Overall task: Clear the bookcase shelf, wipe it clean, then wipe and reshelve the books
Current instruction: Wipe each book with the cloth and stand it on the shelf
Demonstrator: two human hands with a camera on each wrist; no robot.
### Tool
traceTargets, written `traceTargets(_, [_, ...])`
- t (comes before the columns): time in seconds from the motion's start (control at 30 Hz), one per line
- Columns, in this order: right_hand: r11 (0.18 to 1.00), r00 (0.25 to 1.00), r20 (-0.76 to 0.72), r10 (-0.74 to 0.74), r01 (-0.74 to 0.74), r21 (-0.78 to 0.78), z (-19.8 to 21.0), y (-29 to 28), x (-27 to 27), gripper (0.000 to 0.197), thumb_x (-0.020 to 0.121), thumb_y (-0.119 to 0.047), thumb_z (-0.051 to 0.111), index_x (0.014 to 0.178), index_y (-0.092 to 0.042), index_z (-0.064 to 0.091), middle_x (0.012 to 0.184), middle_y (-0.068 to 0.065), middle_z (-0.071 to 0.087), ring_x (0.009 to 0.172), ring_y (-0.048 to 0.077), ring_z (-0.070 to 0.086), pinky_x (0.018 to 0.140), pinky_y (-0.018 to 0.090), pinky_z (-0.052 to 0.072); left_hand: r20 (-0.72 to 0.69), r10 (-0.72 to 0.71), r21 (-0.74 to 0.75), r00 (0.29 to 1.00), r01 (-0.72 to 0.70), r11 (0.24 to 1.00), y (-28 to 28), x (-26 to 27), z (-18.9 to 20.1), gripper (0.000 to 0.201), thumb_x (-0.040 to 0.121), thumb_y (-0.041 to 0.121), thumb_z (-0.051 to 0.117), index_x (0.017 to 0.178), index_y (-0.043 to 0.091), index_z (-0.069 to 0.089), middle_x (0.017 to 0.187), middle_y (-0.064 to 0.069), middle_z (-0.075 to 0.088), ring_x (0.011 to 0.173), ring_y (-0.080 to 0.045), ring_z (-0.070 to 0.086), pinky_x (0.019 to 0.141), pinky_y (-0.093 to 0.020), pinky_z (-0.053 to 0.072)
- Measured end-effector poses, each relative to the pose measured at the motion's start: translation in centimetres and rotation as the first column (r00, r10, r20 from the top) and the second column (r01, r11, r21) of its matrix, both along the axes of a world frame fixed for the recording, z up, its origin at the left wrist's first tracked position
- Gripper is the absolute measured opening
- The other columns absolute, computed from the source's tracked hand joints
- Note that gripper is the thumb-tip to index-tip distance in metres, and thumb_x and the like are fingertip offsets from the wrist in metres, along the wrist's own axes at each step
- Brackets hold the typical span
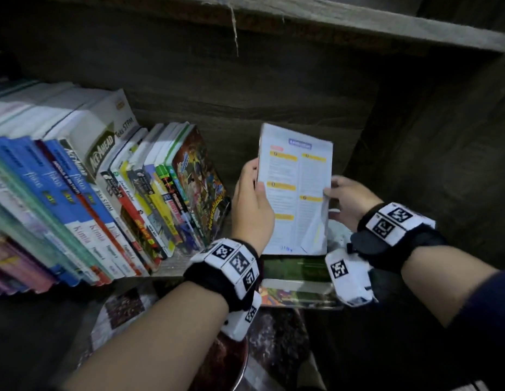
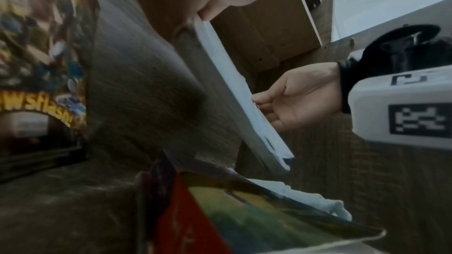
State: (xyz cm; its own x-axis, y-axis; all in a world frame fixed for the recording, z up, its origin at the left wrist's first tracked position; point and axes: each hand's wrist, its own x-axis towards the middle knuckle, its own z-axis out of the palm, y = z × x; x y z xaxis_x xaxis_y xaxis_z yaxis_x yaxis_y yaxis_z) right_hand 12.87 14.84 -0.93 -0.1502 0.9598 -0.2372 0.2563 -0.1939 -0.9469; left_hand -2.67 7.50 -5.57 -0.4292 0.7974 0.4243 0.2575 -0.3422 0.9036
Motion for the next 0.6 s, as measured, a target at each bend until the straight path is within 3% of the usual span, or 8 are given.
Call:
traceTargets(0.1, [0.985, 0.998, -0.051, 0.028, -0.019, 0.17, 1.5, 0.3, -1.9, 0.023, 0.099, 0.001, 0.039, 0.112, -0.013, 0.052, 0.086, 0.003, 0.063, 0.08, 0.021, 0.061, 0.068, 0.036, 0.051, 0.082, 0.064, 0.09, 0.995, -0.071, 0.993, -0.7, -1.1, 0.3, 0.035, 0.103, 0.01, 0.035, 0.13, 0.032, 0.041, 0.132, 0.001, 0.053, 0.119, -0.011, 0.054, 0.095, -0.028, 0.049])
traceTargets(0.17, [0.966, 0.998, -0.02, 0.061, -0.054, 0.252, 2.0, 0.8, -4.0, 0.024, 0.097, 0.003, 0.042, 0.111, -0.014, 0.052, 0.081, 0.002, 0.061, 0.081, 0.023, 0.06, 0.075, 0.042, 0.051, 0.102, 0.123, 0.138, 0.987, -0.137, 0.981, -1.4, -2.1, 0.1, 0.038, 0.102, 0.008, 0.038, 0.128, 0.036, 0.038, 0.127, 0.009, 0.052, 0.118, -0.005, 0.053, 0.091, -0.019, 0.048])
traceTargets(0.3, [0.955, 0.99, 0.049, 0.129, -0.137, 0.262, 2.1, 1.7, -8.9, 0.027, 0.095, -0.003, 0.049, 0.118, -0.018, 0.054, 0.073, -0.004, 0.054, 0.068, 0.014, 0.053, 0.084, 0.058, 0.052, 0.061, 0.261, 0.189, 0.963, -0.268, 0.945, -3.1, -4.2, -1.7, 0.046, 0.099, 0.003, 0.045, 0.13, 0.036, 0.037, 0.125, 0.011, 0.053, 0.118, -0.002, 0.053, 0.09, -0.009, 0.044])
traceTargets(0.37, [0.955, 0.982, 0.046, 0.181, -0.187, 0.231, 1.6, 2.2, -11.1, 0.025, 0.097, -0.005, 0.048, 0.116, -0.02, 0.053, 0.08, -0.003, 0.055, 0.072, 0.016, 0.055, 0.08, 0.063, 0.052, -0.021, 0.336, 0.201, 0.942, -0.326, 0.924, -4.0, -4.8, -2.7, 0.051, 0.099, 0.003, 0.048, 0.133, 0.039, 0.037, 0.129, 0.013, 0.053, 0.123, 0.0, 0.051, 0.094, -0.012, 0.044])
traceTargets(0.47, [0.948, 0.975, 0.044, 0.217, -0.221, 0.23, 0.8, 2.5, -13.7, 0.021, 0.098, -0.005, 0.046, 0.108, -0.023, 0.052, 0.091, -0.003, 0.058, 0.089, 0.024, 0.059, 0.081, 0.062, 0.052, -0.183, 0.431, 0.223, 0.884, -0.39, 0.894, -4.8, -5.5, -4.1, 0.055, 0.096, 0.007, 0.057, 0.137, 0.039, 0.039, 0.126, 0.022, 0.052, 0.118, 0.007, 0.05, 0.095, -0.031, 0.051])
traceTargets(0.53, [0.945, 0.966, 0.085, 0.245, -0.257, 0.204, -0.1, 2.7, -14.9, 0.029, 0.098, -0.007, 0.047, 0.123, -0.022, 0.052, 0.109, 0.002, 0.061, 0.108, 0.03, 0.058, 0.086, 0.06, 0.051, -0.348, 0.506, 0.275, 0.789, -0.43, 0.86, -5.1, -6.0, -5.1, 0.057, 0.09, 0.008, 0.066, 0.138, 0.026, 0.042, 0.12, 0.011, 0.056, 0.107, -0.004, 0.052, 0.095, -0.039, 0.05])
traceTargets(0.6, [0.93, 0.932, 0.157, 0.325, -0.346, 0.128, -1.3, 2.9, -15.7, 0.047, 0.099, -0.013, 0.05, 0.143, -0.027, 0.04, 0.133, 0.003, 0.054, 0.121, 0.031, 0.052, 0.091, 0.056, 0.049, -0.467, 0.555, 0.281, 0.688, -0.48, 0.831, -5.3, -6.7, -6.2, 0.063, 0.083, 0.011, 0.075, 0.137, 0.016, 0.042, 0.113, -0.001, 0.06, 0.102, -0.018, 0.05, 0.098, -0.03, 0.039])
